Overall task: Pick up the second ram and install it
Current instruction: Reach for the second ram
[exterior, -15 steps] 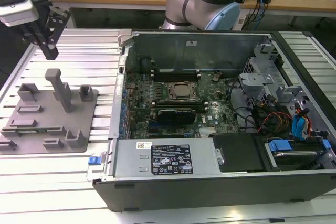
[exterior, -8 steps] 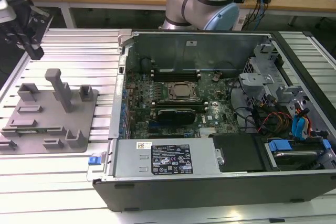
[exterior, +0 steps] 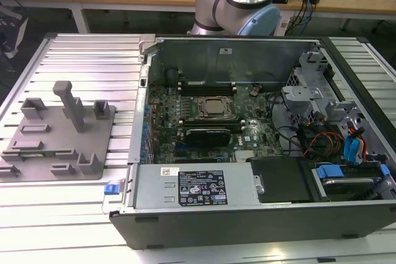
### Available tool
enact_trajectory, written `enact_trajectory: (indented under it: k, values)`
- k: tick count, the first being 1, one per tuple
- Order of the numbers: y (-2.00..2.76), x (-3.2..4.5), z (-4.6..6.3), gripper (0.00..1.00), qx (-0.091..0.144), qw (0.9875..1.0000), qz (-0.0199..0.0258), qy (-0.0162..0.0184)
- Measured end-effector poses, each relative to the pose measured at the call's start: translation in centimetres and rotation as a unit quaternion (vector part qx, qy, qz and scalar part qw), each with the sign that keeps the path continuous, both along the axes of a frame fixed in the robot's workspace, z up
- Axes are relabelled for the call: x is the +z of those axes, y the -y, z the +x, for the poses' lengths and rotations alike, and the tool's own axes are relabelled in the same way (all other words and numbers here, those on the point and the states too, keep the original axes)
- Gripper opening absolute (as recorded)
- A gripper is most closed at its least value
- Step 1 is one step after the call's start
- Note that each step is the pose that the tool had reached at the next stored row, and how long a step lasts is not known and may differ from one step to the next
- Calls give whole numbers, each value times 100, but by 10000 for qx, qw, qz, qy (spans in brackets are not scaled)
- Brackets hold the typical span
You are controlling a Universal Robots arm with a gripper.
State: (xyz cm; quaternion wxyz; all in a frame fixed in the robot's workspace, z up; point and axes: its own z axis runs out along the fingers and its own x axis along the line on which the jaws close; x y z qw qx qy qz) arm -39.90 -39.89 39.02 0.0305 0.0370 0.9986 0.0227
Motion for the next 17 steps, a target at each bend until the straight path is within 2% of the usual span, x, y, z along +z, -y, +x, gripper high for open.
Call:
enact_trajectory:
  k: [4, 7, 11, 16, 17]
  values:
    - [0, -3, -168, 8, -1, 10000, 0, 9]
    - [0, -10, -228, 8, -1, 10000, 0, 11]
    - [3, -98, -243, 8, 0, 10000, -13, 4]
    - [3, -109, -244, 8, 0, 10000, -24, -1]
    - [2, -111, -242, 8, 0, 9999, -21, -110]
